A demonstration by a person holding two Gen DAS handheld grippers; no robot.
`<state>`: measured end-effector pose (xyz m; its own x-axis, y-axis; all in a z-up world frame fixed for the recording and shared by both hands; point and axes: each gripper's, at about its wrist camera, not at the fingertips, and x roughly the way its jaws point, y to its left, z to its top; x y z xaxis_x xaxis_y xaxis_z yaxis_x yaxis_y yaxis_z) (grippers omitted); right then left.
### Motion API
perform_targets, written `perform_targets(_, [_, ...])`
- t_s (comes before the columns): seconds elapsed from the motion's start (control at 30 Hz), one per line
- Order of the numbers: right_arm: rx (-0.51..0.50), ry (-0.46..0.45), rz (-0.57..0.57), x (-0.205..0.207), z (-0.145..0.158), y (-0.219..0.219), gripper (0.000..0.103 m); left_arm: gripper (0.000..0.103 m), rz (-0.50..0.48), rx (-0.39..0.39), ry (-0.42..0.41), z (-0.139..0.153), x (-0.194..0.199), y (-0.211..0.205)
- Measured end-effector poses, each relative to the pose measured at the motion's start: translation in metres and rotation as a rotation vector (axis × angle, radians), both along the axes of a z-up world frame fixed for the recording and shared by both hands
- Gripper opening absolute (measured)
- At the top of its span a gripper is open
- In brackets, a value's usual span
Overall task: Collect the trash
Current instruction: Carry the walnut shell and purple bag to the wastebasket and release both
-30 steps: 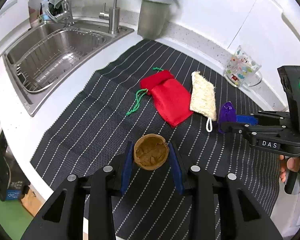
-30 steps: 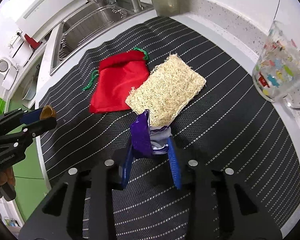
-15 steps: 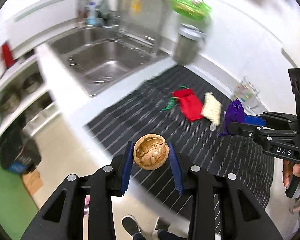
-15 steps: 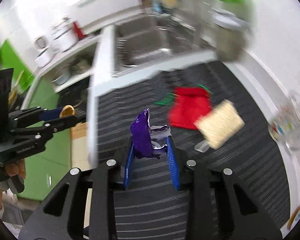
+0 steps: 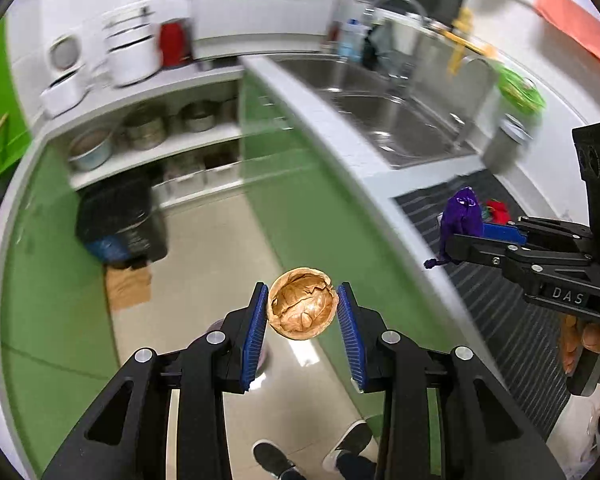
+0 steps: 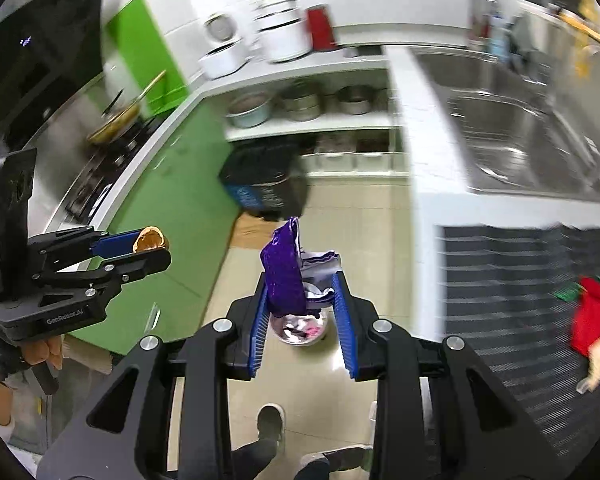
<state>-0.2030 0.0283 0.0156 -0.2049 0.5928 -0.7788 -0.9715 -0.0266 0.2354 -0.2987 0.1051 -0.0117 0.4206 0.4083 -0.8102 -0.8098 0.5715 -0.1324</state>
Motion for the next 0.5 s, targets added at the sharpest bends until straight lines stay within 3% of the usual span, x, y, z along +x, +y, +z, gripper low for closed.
perform_targets(0.23, [-0.061,-0.004,0.074,-0.065,-0.035,0.063,0.03,0.035,0.064,-0.035,-0.002,-0.028,-0.055,0.042])
perform_targets(0.37, [-0.115,-0.018,0.115,-0.08,-0.087,0.095,0.03,0.035,0.103,-0.085,-0.014,-0.084,-0.07,0.068])
perform_targets(0.5, [-0.152,-0.037,0.14,-0.084,-0.168,0.115,0.029,0.035,0.117,-0.127,-0.011,-0.163,-0.071,0.086])
